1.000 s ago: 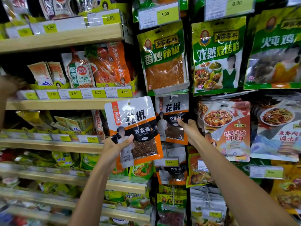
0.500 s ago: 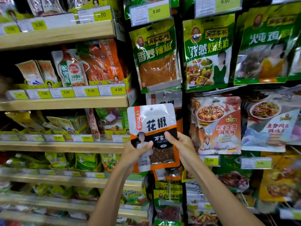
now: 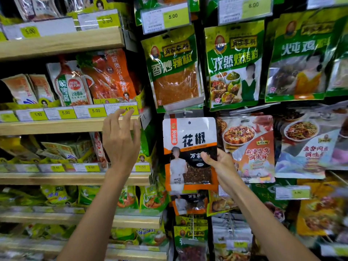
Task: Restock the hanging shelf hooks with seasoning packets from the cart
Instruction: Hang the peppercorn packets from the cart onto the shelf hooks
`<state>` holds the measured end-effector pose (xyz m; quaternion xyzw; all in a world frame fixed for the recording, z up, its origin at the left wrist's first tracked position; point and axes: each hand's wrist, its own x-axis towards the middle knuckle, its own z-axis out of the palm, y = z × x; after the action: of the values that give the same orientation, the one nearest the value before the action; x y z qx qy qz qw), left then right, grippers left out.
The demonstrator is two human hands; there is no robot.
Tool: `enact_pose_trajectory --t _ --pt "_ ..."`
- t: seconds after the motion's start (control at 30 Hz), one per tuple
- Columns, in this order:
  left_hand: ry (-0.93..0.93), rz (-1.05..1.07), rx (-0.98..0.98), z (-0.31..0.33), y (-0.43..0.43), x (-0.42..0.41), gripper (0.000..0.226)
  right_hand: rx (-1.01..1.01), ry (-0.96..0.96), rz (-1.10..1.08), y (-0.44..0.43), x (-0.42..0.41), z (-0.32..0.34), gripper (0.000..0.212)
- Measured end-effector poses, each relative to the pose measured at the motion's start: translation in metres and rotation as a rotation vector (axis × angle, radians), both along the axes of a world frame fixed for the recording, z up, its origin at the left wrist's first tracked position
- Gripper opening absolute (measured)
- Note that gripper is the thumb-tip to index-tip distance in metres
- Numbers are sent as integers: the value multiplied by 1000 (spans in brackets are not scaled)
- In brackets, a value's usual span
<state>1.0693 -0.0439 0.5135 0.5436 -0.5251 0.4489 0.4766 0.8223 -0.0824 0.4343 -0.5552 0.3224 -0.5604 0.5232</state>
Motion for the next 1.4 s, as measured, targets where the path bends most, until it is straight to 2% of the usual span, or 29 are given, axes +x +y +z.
enact_pose_trajectory --t 0.2,0.5,0.63,0.77,0.93,1.03,1.1,1.27,1.4 --pt "-106 17 65 -9 -35 18 27 2 52 -8 -12 5 11 13" --pt "-67 -58 19 -19 -43 25 28 13 77 -82 -21 16 15 19" --pt "-59 -65 38 -18 -42 26 28 36 113 -185 -32 26 21 18" --pt "-65 -67 84 -19 -39 27 28 58 140 -259 -51 38 28 28" --pt "-65 -79 137 -16 -33 27 31 62 177 -336 -65 46 27 28" --pt "-49 -79 140 -14 -26 22 31 70 287 -382 -62 44 23 39" --pt "-50 -74 117 -15 -20 15 32 43 348 -397 -50 38 20 42" --pt "-59 -178 76 -42 -3 -35 30 -52 346 -395 8 7 0 33" --pt "68 -424 310 -89 12 -123 29 -16 336 -413 64 -53 -34 23"
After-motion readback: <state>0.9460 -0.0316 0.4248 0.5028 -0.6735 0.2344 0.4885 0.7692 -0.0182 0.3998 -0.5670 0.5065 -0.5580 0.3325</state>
